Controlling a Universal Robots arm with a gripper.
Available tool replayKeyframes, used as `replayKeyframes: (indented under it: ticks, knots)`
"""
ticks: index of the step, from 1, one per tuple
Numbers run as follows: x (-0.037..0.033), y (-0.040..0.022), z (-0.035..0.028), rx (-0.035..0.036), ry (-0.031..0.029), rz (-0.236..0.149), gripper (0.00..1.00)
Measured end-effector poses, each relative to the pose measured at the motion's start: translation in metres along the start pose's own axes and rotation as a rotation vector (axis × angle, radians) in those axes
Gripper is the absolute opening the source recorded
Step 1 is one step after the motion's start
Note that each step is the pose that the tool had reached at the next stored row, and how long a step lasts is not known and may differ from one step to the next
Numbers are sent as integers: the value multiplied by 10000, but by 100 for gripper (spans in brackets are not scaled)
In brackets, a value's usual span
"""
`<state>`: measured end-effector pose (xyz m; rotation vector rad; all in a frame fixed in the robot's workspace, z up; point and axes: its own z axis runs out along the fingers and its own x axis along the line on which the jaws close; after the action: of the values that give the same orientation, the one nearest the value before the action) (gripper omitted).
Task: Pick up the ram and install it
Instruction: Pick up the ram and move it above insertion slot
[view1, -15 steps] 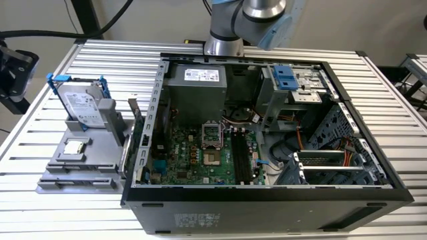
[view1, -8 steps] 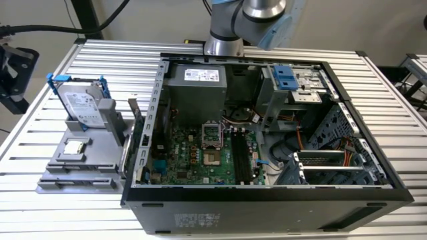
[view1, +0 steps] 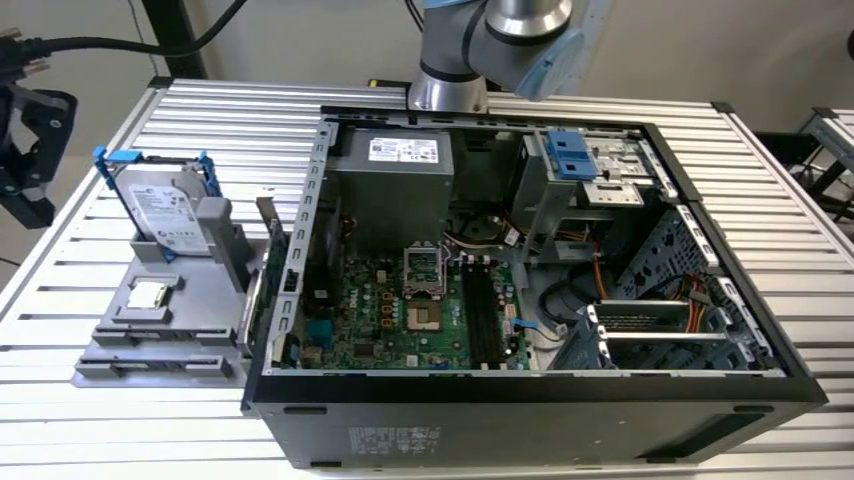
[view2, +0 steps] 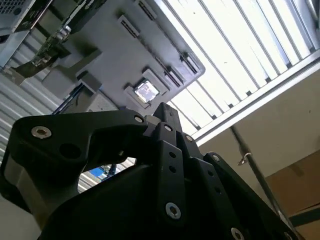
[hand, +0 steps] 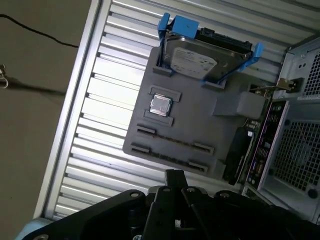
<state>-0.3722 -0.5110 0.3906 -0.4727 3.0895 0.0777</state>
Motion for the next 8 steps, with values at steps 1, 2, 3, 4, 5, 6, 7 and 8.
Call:
replayKeyframes:
  ticks: [1,2,3,4,5,6,7,8]
  knots:
    - [0,0,0,-5,9,-186,0]
    - [0,0,0,-8,18,-359,0]
    - [0,0,0,-11,27,-545,0]
    - [0,0,0,-16,34,-730,0]
    - [0,0,0,-19,43,-910,0]
    - [0,0,0,-22,52,-1090,0]
    - [0,0,0,-26,60,-1268,0]
    - [0,0,0,-29,69,-1454,0]
